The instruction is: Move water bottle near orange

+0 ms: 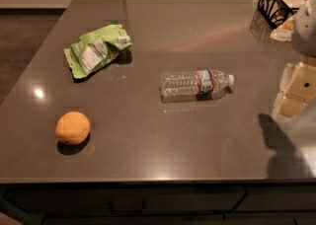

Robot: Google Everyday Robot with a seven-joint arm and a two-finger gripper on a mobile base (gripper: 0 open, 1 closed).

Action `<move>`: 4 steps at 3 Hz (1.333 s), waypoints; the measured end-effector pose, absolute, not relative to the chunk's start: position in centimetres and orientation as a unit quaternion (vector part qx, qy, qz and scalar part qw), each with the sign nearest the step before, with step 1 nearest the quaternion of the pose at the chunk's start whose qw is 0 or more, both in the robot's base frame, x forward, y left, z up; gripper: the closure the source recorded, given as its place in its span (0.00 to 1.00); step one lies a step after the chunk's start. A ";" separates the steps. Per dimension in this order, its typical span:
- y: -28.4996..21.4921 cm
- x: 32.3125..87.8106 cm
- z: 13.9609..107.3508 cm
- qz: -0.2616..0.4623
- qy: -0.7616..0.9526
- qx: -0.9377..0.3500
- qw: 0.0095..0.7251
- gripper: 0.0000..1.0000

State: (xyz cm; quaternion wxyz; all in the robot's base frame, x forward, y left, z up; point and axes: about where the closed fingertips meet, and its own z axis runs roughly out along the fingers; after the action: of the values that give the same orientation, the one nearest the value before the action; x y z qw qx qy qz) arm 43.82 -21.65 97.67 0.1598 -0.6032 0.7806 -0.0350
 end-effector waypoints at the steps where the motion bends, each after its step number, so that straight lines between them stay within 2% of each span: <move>1: -21.7 43.8 97.7 -0.035 0.781 -0.603 0.160 0.00; 4: -16.4 50.7 92.6 -0.007 0.765 -0.627 0.147 0.00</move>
Offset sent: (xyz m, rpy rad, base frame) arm 0.0402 0.0331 -0.0345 -0.0141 0.0672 0.0628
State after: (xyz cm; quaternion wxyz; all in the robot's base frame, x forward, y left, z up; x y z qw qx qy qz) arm 50.71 -16.43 92.61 0.1470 -0.6272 0.7648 -0.0072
